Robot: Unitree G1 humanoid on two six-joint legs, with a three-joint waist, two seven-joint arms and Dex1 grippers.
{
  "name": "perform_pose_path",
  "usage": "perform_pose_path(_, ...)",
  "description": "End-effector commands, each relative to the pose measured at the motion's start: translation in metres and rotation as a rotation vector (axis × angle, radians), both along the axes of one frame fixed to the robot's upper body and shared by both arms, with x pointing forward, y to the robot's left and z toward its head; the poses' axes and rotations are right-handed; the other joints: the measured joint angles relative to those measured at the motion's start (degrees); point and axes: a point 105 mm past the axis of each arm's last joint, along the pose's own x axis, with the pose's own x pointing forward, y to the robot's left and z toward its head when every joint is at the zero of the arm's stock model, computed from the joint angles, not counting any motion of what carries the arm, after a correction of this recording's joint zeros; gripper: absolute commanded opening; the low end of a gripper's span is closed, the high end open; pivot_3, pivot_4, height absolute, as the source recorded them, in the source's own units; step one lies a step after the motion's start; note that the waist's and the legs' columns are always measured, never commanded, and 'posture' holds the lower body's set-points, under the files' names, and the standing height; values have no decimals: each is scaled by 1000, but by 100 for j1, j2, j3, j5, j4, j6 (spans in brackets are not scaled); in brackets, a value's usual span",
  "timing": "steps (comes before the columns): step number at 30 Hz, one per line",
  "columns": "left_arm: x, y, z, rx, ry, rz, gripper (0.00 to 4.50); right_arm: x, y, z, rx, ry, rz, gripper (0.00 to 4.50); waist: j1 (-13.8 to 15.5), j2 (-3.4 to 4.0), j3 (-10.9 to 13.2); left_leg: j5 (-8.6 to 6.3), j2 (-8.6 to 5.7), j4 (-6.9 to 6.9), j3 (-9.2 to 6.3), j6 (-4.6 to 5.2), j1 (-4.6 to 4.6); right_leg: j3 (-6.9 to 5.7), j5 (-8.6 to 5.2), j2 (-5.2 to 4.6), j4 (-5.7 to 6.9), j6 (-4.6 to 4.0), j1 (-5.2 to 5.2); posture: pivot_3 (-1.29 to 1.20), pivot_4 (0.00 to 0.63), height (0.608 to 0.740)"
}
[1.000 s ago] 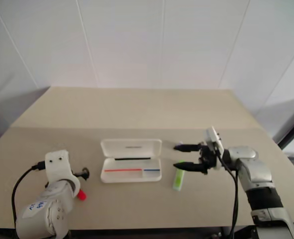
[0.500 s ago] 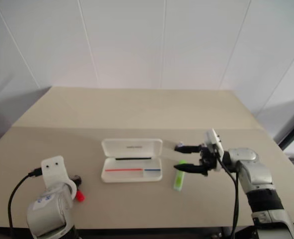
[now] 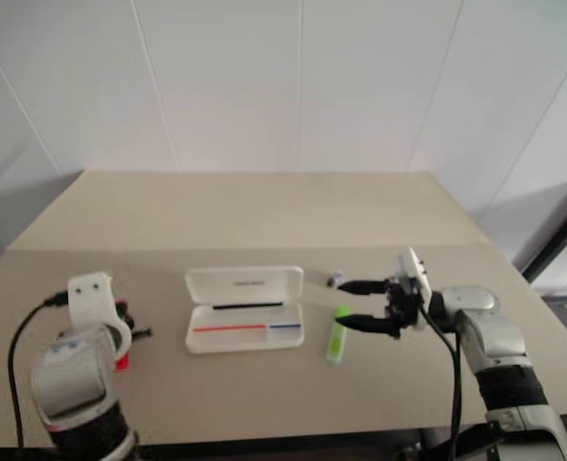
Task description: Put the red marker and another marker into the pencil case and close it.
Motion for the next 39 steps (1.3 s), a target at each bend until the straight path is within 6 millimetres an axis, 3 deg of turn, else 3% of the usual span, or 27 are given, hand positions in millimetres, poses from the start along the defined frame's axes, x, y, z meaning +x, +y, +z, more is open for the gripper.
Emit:
perform_pose_path(1,4,-22,23,96,-21,-266,579,-2,-6,15,7,-69,-20,4500,15,0,0,-4,0,-3,-3,-5,-1,0,-1,0,4,-2,-2,0,150,740)
perform_pose_path(6,9,-16,52,188,-40,-372,579,-4,-9,15,7,-72,-38,4500,42,1,0,-12,1,-17,-12,-12,-15,-6,-10,2,2,-8,-17,0,150,740)
perform_pose_path(10,13,-44,93,366,-224,-664,579,-7,-14,16,7,-79,-67,4500,77,0,1,-14,1,-15,-10,-11,-15,-7,-12,1,-3,-9,-16,0,150,740)
perform_pose_path(15,8,-80,107,461,-323,-975,579,-11,-16,15,9,-82,-92,4500,162,1,1,-14,1,-13,-4,-11,-13,-6,-13,1,-4,-12,-14,0,150,740)
perform_pose_path(21,-2,-124,85,515,-292,-1356,579,-16,-24,17,8,-92,-136,4500,180,1,1,-14,1,-10,-1,-8,-14,-5,-14,1,-3,-14,-15,0,150,740)
perform_pose_path(25,-2,-144,66,565,-277,-1504,579,-20,-27,17,10,-94,-163,4500,191,1,1,-14,1,-9,1,-5,-15,-3,-14,1,-3,-14,-15,0,150,740)
perform_pose_path(31,18,-155,36,687,-237,-1556,579,-26,-31,14,9,-92,-204,4500,198,3,0,-12,1,-2,5,1,-14,2,-13,2,0,-12,-14,0,150,740)
perform_pose_path(39,45,-156,2,813,-180,-1568,579,-30,-31,11,20,-87,-234,4500,204,2,0,-9,1,2,6,7,-13,4,-12,2,4,-10,-13,0,150,740)
